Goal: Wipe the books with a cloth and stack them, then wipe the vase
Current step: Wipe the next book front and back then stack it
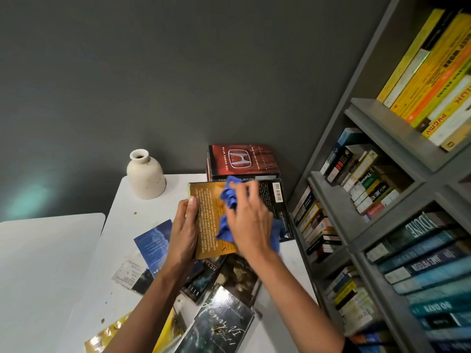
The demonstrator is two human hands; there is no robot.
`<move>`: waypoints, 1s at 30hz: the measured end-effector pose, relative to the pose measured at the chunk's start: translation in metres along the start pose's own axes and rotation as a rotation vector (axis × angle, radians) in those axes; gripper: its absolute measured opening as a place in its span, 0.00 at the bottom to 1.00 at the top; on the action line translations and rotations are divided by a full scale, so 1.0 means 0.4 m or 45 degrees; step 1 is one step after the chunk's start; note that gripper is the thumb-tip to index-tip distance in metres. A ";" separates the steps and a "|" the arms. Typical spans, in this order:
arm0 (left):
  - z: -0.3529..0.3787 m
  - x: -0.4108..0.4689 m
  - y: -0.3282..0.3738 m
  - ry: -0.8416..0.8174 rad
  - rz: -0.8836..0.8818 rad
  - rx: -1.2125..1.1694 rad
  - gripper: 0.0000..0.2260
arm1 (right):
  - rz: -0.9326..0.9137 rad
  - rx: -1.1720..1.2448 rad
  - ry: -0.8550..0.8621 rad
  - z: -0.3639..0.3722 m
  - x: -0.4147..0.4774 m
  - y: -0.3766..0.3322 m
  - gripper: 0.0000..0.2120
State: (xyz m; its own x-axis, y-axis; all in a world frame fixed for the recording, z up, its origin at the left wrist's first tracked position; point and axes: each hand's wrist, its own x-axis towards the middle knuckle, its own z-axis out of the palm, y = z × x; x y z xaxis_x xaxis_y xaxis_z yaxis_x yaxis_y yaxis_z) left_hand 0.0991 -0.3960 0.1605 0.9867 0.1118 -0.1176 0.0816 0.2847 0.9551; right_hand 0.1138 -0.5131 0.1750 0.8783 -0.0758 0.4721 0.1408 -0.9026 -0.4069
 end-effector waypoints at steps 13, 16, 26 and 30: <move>-0.015 -0.029 -0.007 -0.062 -0.243 -0.395 0.16 | -0.444 0.026 -0.266 -0.005 -0.133 -0.096 0.13; -0.027 -0.012 -0.018 -0.180 -0.370 -0.554 0.08 | -0.460 0.082 -0.326 -0.023 -0.146 -0.077 0.14; -0.049 0.041 -0.026 -0.221 -0.445 -0.616 0.20 | -0.197 0.247 -0.329 -0.057 -0.178 0.103 0.10; -0.074 0.059 -0.008 -0.237 -0.240 -0.304 0.19 | 0.240 0.403 -0.044 -0.089 -0.104 0.170 0.17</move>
State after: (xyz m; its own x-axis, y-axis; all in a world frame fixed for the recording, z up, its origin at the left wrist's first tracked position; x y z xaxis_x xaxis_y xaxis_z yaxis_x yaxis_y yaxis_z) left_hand 0.1180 -0.3662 0.1468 0.9679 -0.1327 -0.2133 0.2512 0.5007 0.8284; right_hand 0.0704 -0.5865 0.1555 0.9163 -0.2092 0.3416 0.1048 -0.6978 -0.7086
